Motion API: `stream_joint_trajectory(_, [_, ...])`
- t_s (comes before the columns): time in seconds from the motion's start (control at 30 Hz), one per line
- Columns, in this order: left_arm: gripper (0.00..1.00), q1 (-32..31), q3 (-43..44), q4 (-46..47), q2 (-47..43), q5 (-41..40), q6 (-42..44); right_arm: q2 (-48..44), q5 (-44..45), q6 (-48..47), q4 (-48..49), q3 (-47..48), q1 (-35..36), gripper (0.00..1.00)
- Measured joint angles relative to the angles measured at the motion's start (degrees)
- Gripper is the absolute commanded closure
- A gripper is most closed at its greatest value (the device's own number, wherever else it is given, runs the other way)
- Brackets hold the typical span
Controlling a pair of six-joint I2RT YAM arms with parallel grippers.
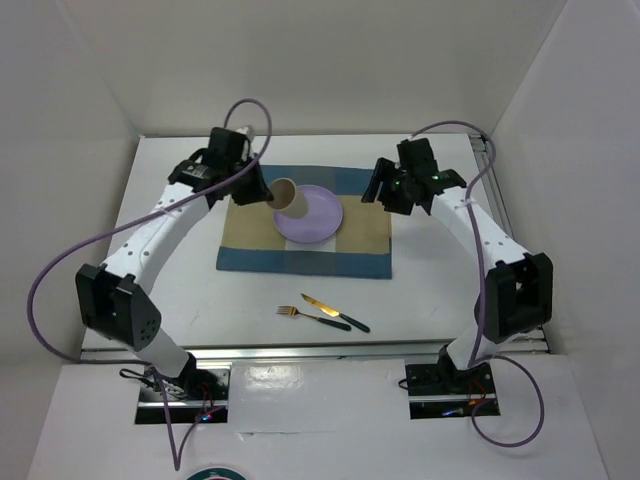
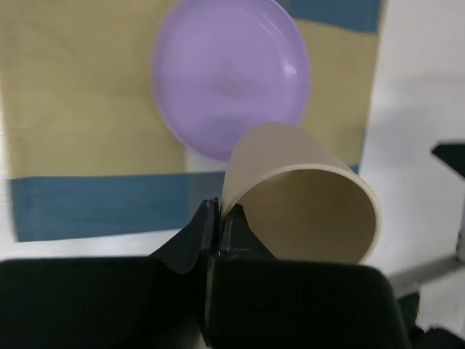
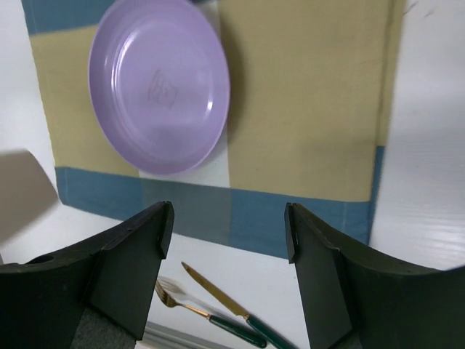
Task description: Set the dinner table for one person
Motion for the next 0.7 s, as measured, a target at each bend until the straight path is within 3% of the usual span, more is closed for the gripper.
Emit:
stream_joint_trajectory(0.2, [1.0,-10.8,17.0,-4.2,12.7,-0.4,0.8,-7.8,-0.9,-2.3,-0.5,-2.9,-5.6,0.28])
stream_joint_trajectory(0.33, [1.0,-15.2,26.0,-7.6,21.9,-1.0,3.7,-11.7,-3.0,-4.6,-0.9,-4.2,-5.0,0.23])
stream_joint_trajectory(0.53, [1.0,-23.1,24.3,-12.2,25.0,-0.7,6.5,-13.2,-2.4,-5.8,-3.2,-4.4,-6.6,0.22])
stream_joint_trajectory(0.7, [1.0,-28.3,18.4,-12.5,24.9,-0.5,6.3,-19.6,1.0,-3.6,-4.5,-11.3,-11.5,0.21])
